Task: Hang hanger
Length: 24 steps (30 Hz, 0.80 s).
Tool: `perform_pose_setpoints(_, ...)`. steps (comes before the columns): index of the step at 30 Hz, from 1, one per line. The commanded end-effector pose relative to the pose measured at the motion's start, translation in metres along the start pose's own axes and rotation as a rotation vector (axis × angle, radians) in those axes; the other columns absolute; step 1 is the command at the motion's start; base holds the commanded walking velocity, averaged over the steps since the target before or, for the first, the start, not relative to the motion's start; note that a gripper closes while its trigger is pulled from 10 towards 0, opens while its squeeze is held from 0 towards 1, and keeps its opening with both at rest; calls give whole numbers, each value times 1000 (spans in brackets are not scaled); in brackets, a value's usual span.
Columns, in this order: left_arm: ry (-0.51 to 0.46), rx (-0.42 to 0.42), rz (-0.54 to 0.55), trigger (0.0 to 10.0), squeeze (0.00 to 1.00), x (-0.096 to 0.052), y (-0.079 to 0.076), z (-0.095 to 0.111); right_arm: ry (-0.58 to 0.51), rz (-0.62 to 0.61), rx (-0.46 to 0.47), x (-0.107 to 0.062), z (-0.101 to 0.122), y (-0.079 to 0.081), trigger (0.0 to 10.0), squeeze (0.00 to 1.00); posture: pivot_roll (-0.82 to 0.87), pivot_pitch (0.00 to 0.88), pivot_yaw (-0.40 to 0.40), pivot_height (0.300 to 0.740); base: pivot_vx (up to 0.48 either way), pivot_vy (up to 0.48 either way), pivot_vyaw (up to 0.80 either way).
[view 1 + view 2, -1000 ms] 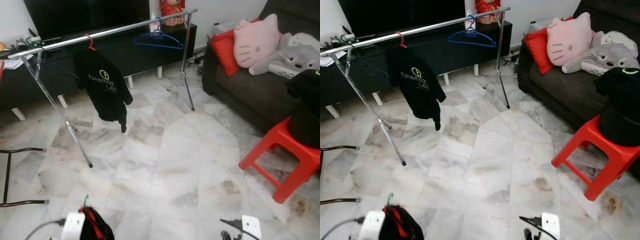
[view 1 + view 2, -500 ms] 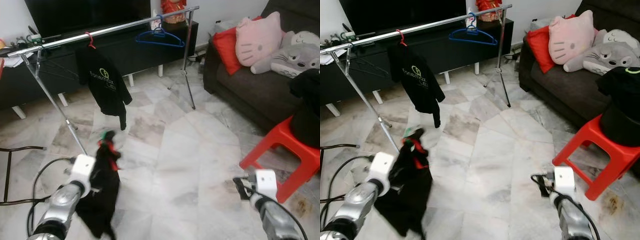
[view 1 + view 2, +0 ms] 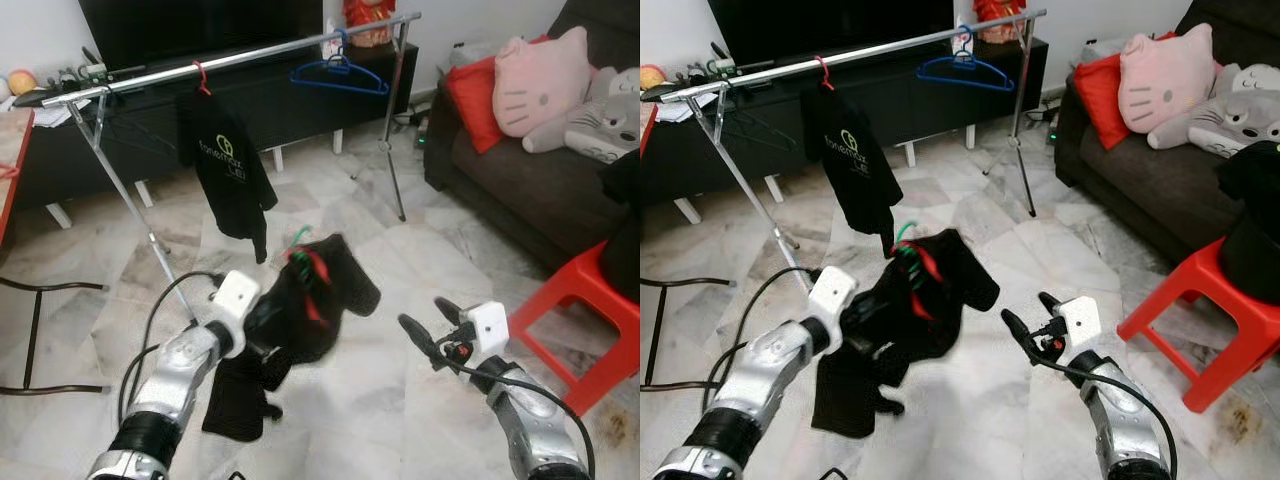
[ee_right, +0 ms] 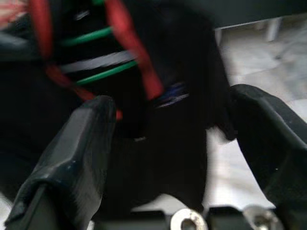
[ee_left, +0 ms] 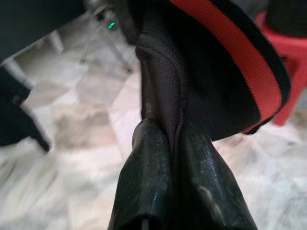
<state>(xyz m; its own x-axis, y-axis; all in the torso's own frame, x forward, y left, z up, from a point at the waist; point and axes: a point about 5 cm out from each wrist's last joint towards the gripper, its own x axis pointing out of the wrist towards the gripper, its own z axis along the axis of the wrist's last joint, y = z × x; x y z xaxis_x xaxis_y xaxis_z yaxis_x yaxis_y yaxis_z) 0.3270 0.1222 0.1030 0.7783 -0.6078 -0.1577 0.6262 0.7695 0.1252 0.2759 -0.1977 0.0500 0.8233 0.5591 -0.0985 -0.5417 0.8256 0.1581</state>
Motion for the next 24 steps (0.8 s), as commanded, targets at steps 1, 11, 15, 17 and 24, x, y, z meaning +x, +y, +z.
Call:
perform_pose_setpoints(1, -83, 22, -64, 10000, 0, 8, -8, 28, -6, 58, 13, 0, 3, 6, 10000, 0, -138, 0, 48, 740, 0, 0, 0)
perform_pose_setpoints(11, -136, 28, -287, 10000, 0, 7, -42, 55, -18, -122, -99, -4, 15, -11, 10000, 0, -148, 0, 56, 740, 0, 0, 0)
perform_pose_setpoints(15, -107, 8, -317, 10000, 0, 1, -47, 50, -62, -242, -116, -8, 19, -16, 10000, 0, -148, 0, 57, 740, 0, 0, 0)
perform_pose_setpoints(17, -92, 7, -314, 10000, 0, -1, -48, 46, -73, -284, -124, -11, 18, -17, 10000, 0, -149, 0, 58, 740, 0, 0, 0)
perform_pose_setpoints(24, -67, 2, -323, 10000, 0, -3, -50, 44, -60, -304, -114, -12, 10, -13, 10000, 0, -150, 0, 61, 740, 0, 0, 0)
